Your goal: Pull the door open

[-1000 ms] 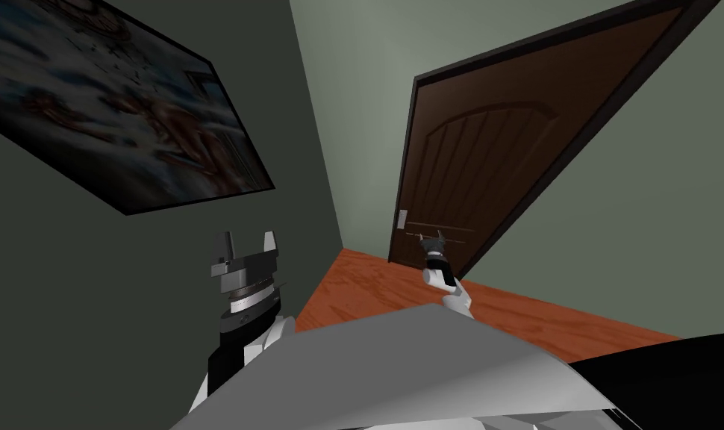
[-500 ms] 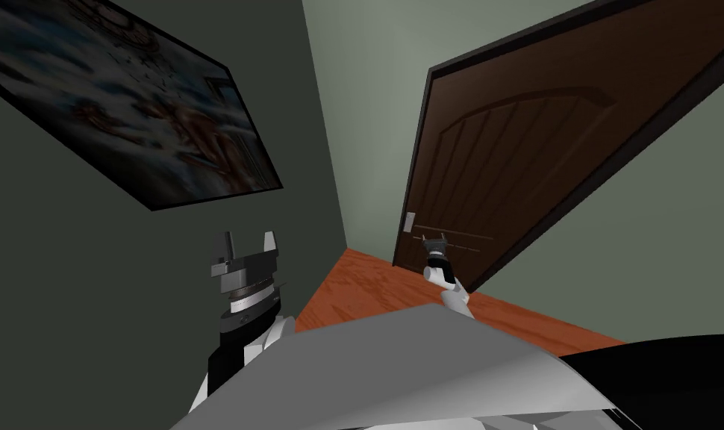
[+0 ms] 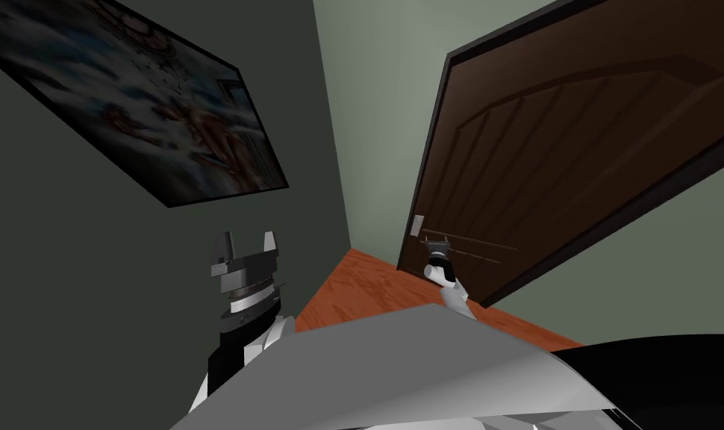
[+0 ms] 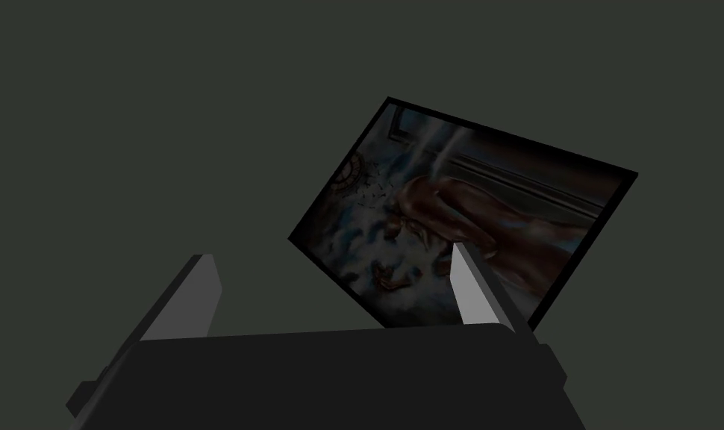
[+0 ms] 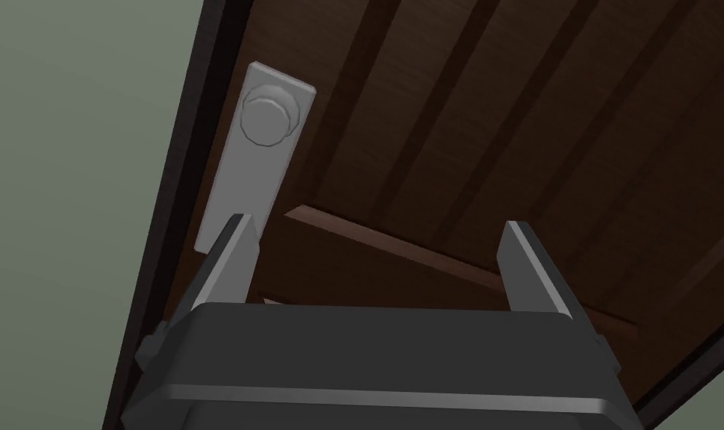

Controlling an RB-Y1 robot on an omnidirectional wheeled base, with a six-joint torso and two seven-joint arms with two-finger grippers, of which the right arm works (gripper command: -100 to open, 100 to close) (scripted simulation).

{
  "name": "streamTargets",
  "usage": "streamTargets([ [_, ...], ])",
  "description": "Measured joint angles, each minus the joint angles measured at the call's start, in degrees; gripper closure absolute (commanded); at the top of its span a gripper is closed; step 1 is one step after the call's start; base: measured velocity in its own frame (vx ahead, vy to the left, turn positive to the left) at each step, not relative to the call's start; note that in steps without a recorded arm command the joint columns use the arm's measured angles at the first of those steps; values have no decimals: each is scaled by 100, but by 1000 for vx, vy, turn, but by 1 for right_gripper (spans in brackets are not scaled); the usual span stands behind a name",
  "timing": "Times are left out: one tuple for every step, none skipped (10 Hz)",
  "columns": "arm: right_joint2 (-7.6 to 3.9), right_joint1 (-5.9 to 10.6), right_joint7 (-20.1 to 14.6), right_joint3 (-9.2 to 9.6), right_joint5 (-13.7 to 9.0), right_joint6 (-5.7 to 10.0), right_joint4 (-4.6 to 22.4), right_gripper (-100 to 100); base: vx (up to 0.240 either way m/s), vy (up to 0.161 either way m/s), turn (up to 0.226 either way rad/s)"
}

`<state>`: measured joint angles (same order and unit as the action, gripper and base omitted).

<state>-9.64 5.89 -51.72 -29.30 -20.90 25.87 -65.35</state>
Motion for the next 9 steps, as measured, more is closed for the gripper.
streamTargets([
  [-30,111,-133,-86,-67,-6,185,-100,63,-65,174],
  [-23,196,-242,-173,-127,-24,314,-100,64,-47,161],
  [-58,294,-361,-249,-188,-33,483,-100,63,-53,160],
  [-82,375,-481,-324,-248,-44,627,-100,55,-61,149],
  [-95,438,-597,-395,-306,-60,745,-100,59,-56,122],
  [-142,507,-724,-447,-359,-56,905,-100,71,-65,199],
  [-137,606,-843,-554,-431,-84,1040,-100,72,-75,170],
  [-160,694,-957,-626,-488,-99,1190,-100,66,-69,143],
  [-187,780,-1072,-702,-548,-114,1335,-100,55,-72,140],
])
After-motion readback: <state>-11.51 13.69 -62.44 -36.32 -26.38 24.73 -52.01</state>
